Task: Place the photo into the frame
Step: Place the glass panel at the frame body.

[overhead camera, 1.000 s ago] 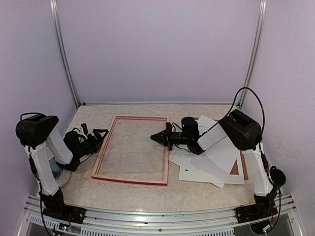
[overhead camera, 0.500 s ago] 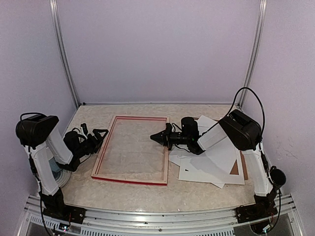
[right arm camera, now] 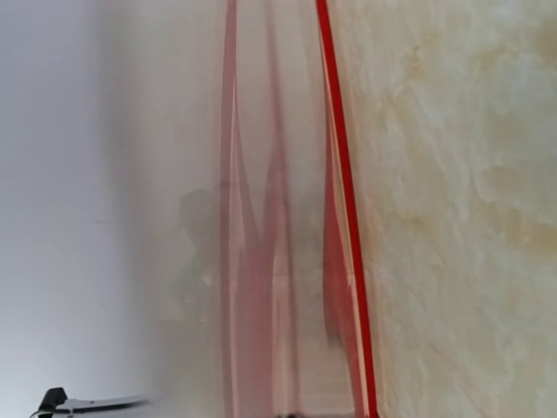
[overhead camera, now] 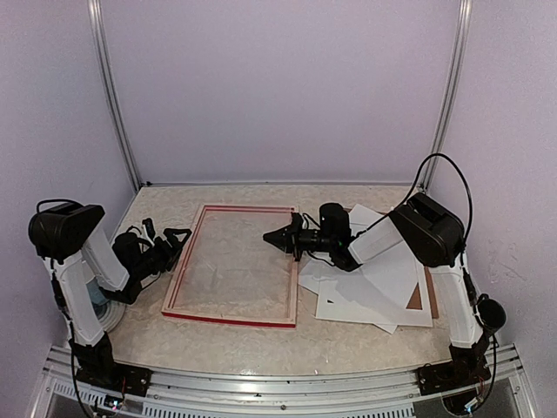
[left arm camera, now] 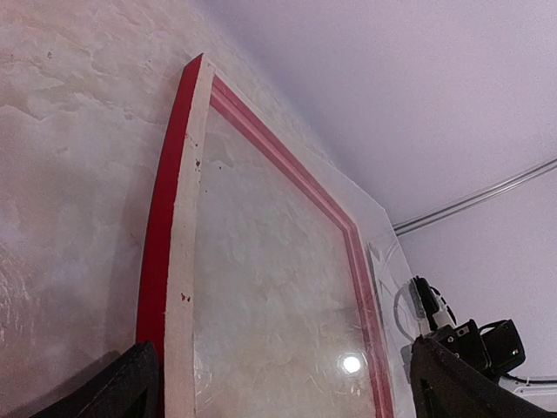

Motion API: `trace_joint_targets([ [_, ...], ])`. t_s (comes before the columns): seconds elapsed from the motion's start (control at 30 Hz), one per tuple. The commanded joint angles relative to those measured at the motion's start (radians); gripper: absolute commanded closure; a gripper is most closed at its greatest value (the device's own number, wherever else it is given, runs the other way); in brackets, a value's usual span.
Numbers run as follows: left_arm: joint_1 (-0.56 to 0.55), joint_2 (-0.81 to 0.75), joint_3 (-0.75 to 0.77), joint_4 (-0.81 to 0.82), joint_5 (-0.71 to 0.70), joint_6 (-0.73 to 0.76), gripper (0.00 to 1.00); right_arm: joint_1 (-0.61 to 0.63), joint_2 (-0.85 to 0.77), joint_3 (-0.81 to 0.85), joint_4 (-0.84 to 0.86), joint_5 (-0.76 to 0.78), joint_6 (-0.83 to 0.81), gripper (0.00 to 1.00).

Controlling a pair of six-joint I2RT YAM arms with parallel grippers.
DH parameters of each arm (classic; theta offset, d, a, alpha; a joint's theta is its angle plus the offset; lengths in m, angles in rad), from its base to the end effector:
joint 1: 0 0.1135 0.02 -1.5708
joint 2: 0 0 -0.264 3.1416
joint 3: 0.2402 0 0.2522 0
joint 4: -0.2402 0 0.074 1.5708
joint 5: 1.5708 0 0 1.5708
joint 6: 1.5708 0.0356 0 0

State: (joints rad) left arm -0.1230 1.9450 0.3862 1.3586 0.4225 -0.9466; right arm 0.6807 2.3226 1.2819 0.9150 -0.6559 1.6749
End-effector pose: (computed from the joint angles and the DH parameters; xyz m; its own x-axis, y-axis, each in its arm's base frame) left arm 0.2798 -0.0493 0.0938 -0.5298 -0.6802 -0.5066 0.1383 0.5200 -0.8429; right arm 0.3573 0.3173 0.1125 -0.9536 0.2420 0.1791 0.1976 0.0540 0.9788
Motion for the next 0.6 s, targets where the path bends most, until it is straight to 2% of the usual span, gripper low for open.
trace_joint_targets([
  [0.0, -0.012, 0.030, -0.010, -0.034, 0.062, -0.020, 0.01, 0.020, -0.051, 0.023, 0.012, 0.036, 0.000, 1.00],
  [0.57, -0.012, 0.028, -0.012, -0.032, 0.060, -0.024, 0.01, 0.022, -0.090, -0.017, -0.130, -0.016, -0.118, 1.00],
])
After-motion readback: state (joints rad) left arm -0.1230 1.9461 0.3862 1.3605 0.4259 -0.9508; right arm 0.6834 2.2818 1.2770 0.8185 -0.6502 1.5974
